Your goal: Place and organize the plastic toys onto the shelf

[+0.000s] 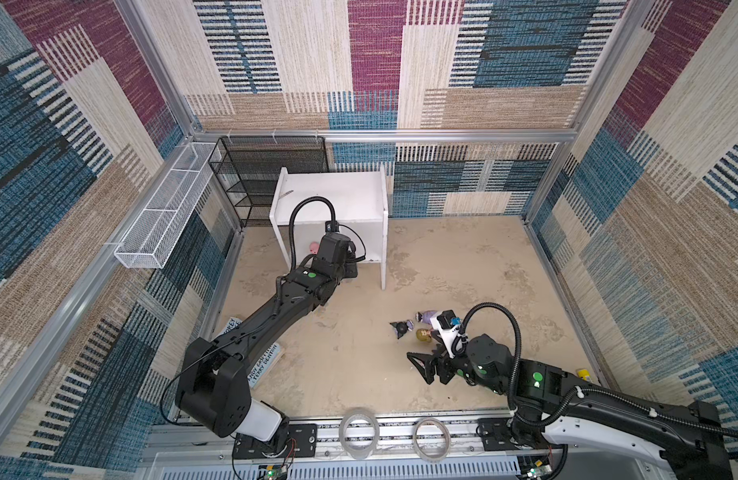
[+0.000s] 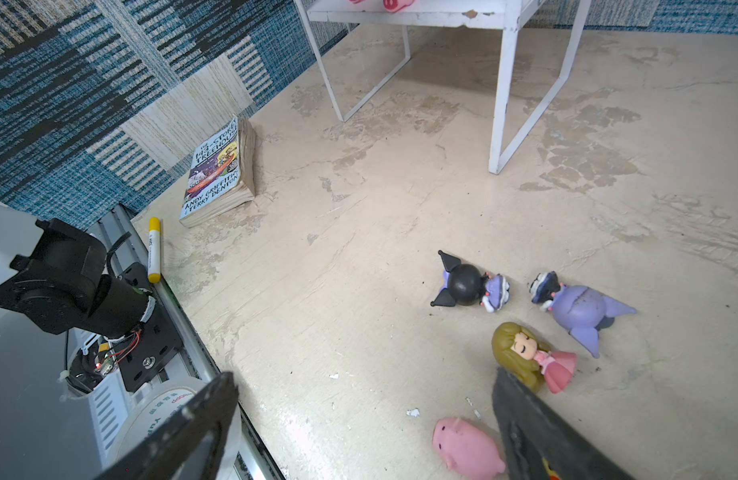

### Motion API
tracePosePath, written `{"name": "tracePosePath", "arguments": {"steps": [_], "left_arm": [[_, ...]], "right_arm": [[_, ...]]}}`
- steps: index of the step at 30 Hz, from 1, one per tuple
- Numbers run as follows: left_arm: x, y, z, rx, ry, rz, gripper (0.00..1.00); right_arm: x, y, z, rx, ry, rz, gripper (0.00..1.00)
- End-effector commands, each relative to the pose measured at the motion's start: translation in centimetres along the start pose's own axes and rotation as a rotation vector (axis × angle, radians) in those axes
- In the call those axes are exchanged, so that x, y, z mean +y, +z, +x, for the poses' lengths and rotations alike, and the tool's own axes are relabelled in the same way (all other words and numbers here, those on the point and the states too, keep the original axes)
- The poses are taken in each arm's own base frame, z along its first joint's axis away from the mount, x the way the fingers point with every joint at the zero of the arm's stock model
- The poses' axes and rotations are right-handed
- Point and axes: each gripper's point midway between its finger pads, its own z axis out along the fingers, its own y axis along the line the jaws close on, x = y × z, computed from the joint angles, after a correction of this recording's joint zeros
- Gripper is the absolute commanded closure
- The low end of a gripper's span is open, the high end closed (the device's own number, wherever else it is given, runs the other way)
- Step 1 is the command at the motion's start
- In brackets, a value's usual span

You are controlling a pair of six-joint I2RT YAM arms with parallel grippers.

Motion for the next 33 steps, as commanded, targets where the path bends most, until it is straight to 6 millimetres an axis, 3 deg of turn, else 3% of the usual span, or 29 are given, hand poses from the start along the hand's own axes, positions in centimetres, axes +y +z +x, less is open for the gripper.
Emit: {"name": "tracePosePath", "arguments": {"steps": [1,18,22,33], "left_arm": [[0.3,0.3,0.0,0.011,0.03,-0.018,0.69],[0.5,1.5,0.9,-0.022,0.066,-0.029,0.66],[1.1,1.5,0.6,-0.044,0.065,-0.058,0.78],[2.3,1.7,-0.6,-0.09,0.073,-0.147,0.77]], "right_arm": [[0.1,0.0,-0.4,-0.017,0.015,-0.002,0.03],[0.1,0.6,0.1,0.0,0.005,0.001,0.03],[0.1,0.7,0.1,0.0,0.003,0.003,0.03],[0.1,0.8,0.1,0.004,0.005,0.003,0.03]]}}
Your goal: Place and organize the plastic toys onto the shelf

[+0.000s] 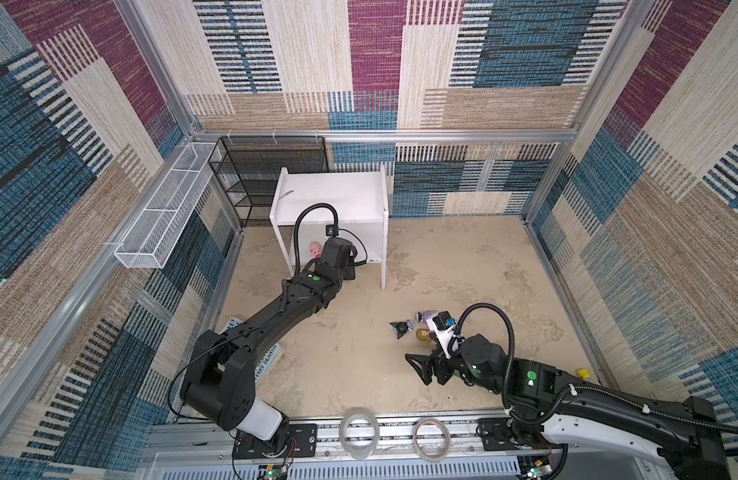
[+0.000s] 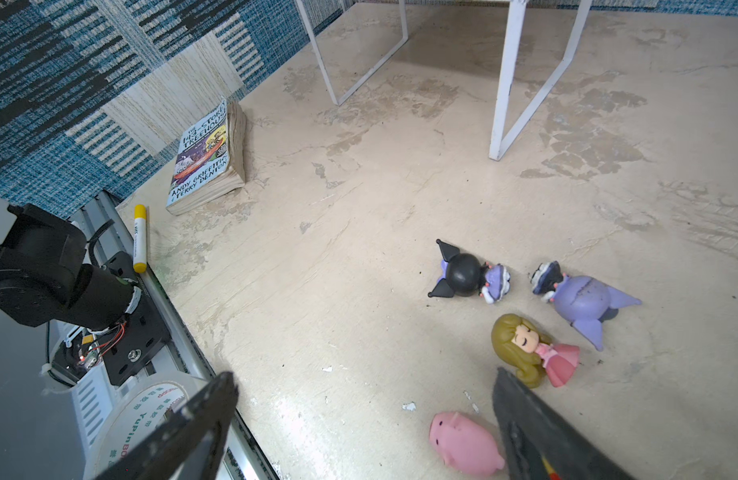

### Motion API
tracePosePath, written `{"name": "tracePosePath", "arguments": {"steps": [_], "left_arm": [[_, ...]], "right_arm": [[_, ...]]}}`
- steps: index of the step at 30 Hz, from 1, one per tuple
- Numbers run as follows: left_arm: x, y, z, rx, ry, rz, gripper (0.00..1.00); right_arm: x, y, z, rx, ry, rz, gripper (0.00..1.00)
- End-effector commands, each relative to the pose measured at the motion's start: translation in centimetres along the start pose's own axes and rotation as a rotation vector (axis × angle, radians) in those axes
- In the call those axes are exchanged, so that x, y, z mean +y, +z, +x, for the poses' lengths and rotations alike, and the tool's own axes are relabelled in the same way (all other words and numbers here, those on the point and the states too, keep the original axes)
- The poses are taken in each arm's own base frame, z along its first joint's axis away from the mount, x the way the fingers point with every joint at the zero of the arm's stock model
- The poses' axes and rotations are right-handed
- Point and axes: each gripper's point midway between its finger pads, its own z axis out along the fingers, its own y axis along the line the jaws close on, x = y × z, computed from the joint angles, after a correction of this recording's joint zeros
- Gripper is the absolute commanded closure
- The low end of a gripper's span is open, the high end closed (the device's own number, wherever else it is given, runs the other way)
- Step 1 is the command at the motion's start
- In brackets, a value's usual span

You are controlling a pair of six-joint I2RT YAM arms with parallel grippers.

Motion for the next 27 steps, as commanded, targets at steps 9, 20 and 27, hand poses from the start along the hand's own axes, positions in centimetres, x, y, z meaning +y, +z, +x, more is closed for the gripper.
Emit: {"name": "tracePosePath", "arguments": {"steps": [9,20,27], "left_arm": [[-0.1,0.6,-2.1,-0.057,0.017,-0.025,0.77],[-0.5,-2.7,-3.2,-0.095,-0.015,0.079,0.53],[0.0,-7.2,-3.8,-0.105,-0.008,0.156,0.36]], "right_arm": [[0.3,0.1,-0.6,-0.026,0.016,-0.01,0.03],[0.7,0.5,-1.0,-0.023,0.001,-0.02,0.03],[1.1,1.4,-1.2,-0.019,-0.02,-0.022,0.03]]}}
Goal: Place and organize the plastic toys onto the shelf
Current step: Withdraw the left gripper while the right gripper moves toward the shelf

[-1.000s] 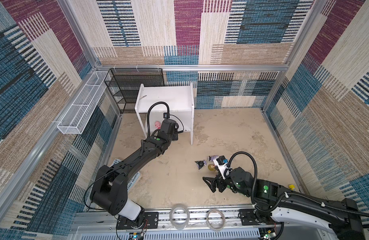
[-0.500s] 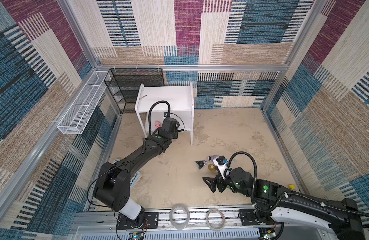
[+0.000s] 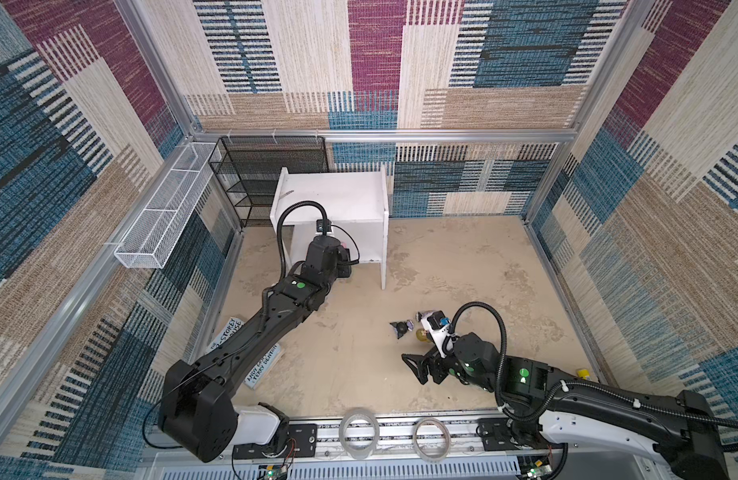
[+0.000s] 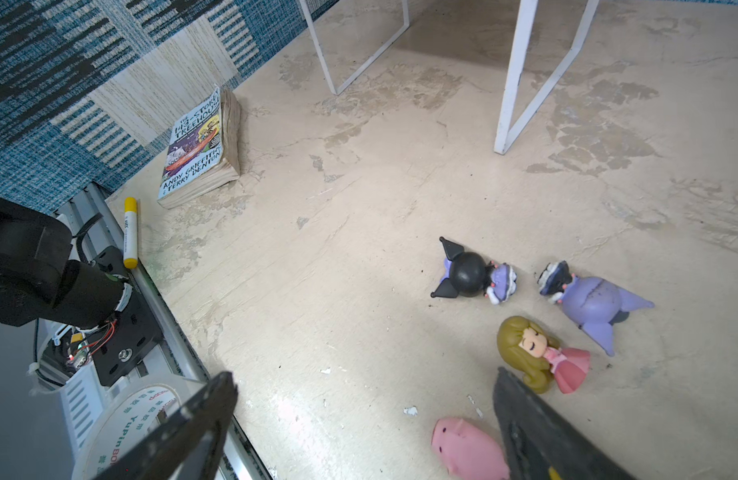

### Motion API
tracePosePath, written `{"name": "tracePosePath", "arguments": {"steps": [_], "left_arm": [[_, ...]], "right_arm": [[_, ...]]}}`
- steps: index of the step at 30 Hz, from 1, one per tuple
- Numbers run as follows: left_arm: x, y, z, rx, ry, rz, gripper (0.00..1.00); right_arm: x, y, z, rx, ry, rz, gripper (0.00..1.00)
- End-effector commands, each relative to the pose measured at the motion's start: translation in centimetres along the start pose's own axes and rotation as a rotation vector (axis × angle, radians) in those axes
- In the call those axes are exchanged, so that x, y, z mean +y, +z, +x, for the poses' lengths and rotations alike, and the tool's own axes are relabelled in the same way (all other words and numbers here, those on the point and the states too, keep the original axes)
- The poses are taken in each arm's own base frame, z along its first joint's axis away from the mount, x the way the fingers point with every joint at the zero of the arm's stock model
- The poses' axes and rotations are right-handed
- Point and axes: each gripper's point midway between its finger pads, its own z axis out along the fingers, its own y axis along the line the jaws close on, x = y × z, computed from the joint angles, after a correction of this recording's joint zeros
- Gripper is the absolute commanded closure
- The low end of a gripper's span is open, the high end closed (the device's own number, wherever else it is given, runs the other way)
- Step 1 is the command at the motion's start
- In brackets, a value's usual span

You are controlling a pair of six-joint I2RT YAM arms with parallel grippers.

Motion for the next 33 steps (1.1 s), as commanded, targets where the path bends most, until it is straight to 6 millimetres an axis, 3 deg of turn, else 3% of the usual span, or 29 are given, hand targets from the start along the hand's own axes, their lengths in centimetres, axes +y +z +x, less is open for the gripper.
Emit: {"name": "tracePosePath", "arguments": {"steps": [1,4,7,11,16,23,28,33], "left_arm": [[-0.2,-1.9,-0.4,0.004,0.022,0.049,0.35],[0.6,-4.0,-0.9,0.004,0.029,0.051,0.28],[2.3,-5.7,-0.8,0.037,0.011,0.033,0.22],[5.0,-7.9,0.3,0.09,-0.037,0.002,0.15],[8.8,-10.5,2.5,0.121,-0.077,-0.074,0.1],[12.1,-12.6,5.7,0.13,-0.138,-0.107,0.05],[12.8,-13.3,6.4,0.129,-0.151,-0.101,0.03],[11.9,-13.7,6.2,0.108,-0.126,-0.082,0.01]], "right_arm": [[0.9,0.4,-1.7,-0.051,-0.006,-0.026,0.03],[1.6,1.4,-2.9,-0.064,-0.022,-0.028,0.07],[2.5,3.0,-4.8,-0.076,-0.043,-0.029,0.21],[4.0,5.9,-8.4,-0.125,-0.084,-0.015,0.32],[4.0,10.5,-12.1,-0.182,-0.095,0.077,0.44],[4.5,16.4,-16.0,-0.259,-0.096,0.154,0.44],[4.2,18.3,-18.3,-0.341,-0.097,0.193,0.42],[3.2,20.3,-19.5,-0.36,-0.089,0.236,0.42]]}}
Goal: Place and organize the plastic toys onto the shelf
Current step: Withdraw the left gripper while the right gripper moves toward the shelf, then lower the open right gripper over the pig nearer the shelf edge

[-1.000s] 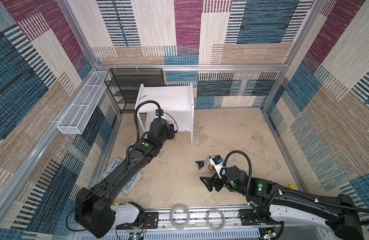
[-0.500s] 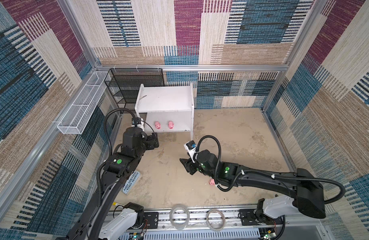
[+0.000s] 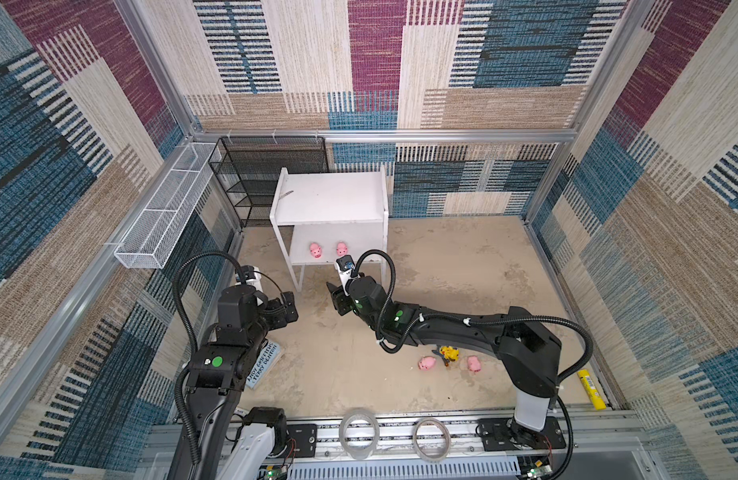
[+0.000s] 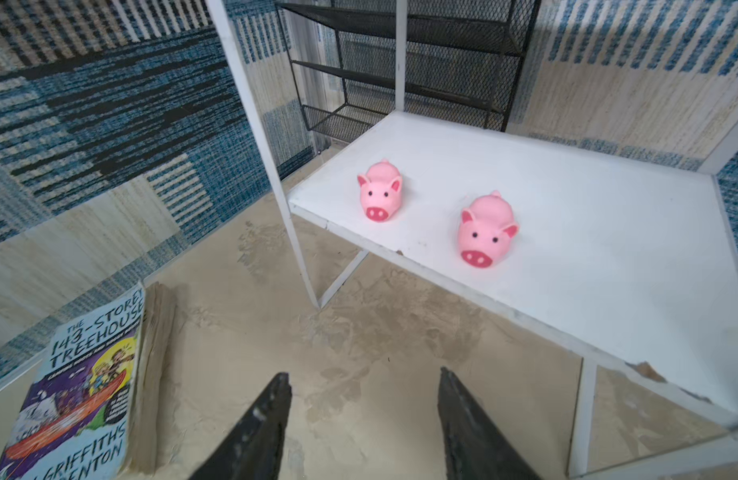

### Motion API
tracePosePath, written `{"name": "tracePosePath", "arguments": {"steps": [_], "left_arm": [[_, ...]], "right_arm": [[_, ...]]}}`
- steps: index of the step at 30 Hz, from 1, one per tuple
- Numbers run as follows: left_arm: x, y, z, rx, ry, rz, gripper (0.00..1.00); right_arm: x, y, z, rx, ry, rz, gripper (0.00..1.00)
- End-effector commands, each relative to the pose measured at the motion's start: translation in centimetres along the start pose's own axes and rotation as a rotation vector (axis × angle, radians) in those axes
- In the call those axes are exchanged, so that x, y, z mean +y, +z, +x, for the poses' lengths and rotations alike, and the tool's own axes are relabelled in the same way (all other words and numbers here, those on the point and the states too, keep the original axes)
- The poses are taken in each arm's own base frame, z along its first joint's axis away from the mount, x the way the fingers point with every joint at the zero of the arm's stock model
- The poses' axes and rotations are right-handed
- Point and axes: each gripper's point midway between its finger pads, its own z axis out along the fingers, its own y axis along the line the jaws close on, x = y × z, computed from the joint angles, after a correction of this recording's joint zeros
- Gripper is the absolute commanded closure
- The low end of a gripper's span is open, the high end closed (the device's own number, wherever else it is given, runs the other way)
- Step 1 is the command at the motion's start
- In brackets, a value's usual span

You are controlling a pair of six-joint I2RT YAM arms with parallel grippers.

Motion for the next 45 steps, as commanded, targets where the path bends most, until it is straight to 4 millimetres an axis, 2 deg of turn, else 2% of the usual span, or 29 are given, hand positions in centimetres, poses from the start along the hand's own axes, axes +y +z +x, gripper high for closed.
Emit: {"name": "tracePosePath", "arguments": {"steps": [1,10,16,21,33,45], "left_arm": [[-0.5,-0.1,0.5,0.007,0.038,0.016,0.01],[-2.1,-1.0,0.7,-0.001,0.087,0.078,0.01],[-3.9,-1.3,0.9,0.011,0.127,0.169,0.01],[-4.4,-1.3,1.1,0.019,0.136,0.189,0.01],[-3.4,-1.6,1.8,0.046,0.17,0.143,0.01],[-4.0,-2.6,2.3,0.022,0.177,0.204,0.01]], "right_arm": [[-0.8,0.9,-1.8,-0.072,0.016,0.049,0.42],[-3.6,3.5,-2.4,-0.083,0.036,0.125,0.42],[-4.6,4.4,-2.6,-0.088,0.033,0.141,0.41],[-4.9,5.1,-2.3,-0.091,0.039,0.139,0.41],[-5.5,6.7,-1.6,-0.11,0.051,0.179,0.45],[-6.4,8.0,-0.5,-0.094,0.044,0.22,0.55]]}}
